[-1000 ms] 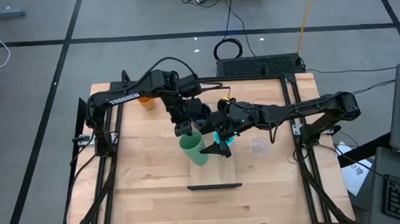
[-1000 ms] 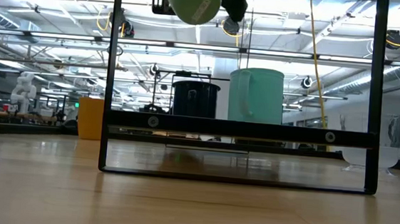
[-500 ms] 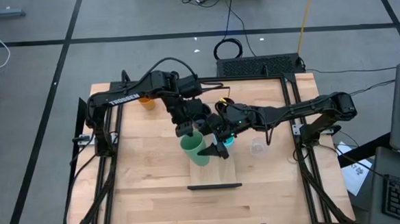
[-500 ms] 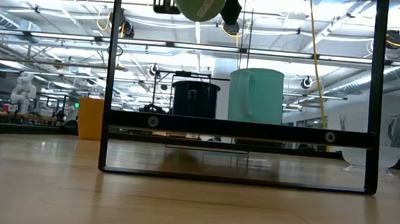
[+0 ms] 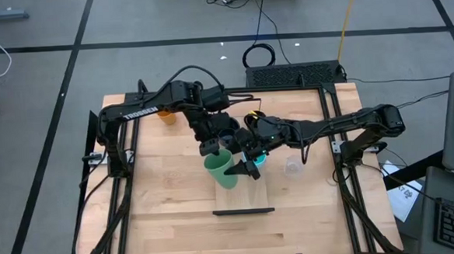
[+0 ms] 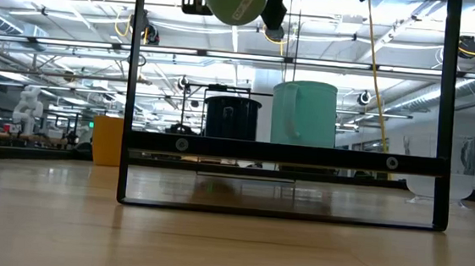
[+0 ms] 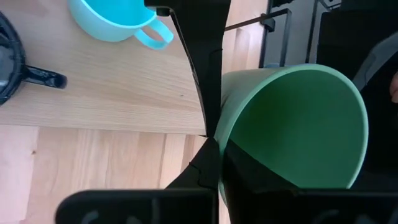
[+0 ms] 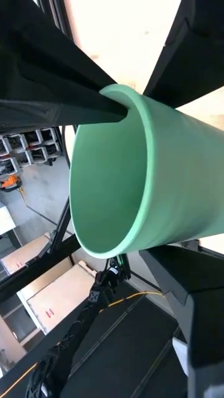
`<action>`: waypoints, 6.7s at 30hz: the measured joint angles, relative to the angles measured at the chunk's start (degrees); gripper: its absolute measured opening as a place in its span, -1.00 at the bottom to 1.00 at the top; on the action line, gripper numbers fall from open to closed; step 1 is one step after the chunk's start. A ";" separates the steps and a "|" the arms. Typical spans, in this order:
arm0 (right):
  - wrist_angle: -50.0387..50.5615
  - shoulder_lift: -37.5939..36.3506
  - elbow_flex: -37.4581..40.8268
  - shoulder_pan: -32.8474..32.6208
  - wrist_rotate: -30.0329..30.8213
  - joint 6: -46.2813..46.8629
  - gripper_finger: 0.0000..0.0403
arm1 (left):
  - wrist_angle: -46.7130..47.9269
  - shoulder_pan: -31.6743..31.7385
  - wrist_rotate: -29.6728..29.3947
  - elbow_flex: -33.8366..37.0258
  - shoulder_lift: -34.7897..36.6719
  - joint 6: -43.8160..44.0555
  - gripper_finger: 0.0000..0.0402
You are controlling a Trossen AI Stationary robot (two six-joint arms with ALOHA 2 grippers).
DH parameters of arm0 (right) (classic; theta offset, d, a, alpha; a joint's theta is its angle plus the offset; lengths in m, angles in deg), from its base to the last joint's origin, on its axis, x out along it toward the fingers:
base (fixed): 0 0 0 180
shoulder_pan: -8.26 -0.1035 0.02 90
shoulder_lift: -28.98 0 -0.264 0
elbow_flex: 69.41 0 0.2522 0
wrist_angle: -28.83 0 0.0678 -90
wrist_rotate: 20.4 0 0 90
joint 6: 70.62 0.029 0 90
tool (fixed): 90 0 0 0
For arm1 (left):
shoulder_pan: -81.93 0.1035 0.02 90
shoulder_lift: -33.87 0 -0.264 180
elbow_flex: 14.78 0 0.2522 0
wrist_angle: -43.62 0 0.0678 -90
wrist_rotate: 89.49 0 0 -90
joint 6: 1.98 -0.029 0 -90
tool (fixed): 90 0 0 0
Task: Stack small to large cups/mugs on shelf
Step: Put the green cup on the shelf
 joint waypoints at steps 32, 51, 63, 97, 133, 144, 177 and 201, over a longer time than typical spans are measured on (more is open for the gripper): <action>-0.47 -0.09 -0.13 -0.05 -1.22 -0.41 0.58 | -1.12 1.64 -6.83 0.00 4.48 3.79 -0.84; 2.47 -0.07 -0.04 -0.07 9.48 -9.95 0.58 | 1.30 5.05 -21.09 0.04 20.81 12.41 -0.84; -0.84 -0.07 1.69 -0.07 18.76 -14.78 0.58 | -1.01 4.10 -27.97 0.00 28.60 18.53 -0.84; -11.81 5.64 9.21 -1.23 28.42 -14.67 0.58 | -4.44 3.09 -28.38 0.00 28.72 18.83 -0.84; -25.05 8.83 17.42 -2.67 34.12 -8.98 0.58 | -6.72 3.08 -26.75 0.00 28.72 16.73 -0.84; -25.83 10.68 17.31 -2.67 34.07 -8.37 0.58 | -6.83 3.09 -26.77 0.00 28.72 16.62 -0.84; -27.43 12.02 17.33 -2.56 32.76 -9.81 0.73 | -6.50 3.10 -26.77 0.00 28.70 15.79 -0.84; -28.36 11.78 17.33 -2.67 32.63 -8.54 0.75 | -5.56 3.08 -26.75 0.00 28.72 15.79 -0.84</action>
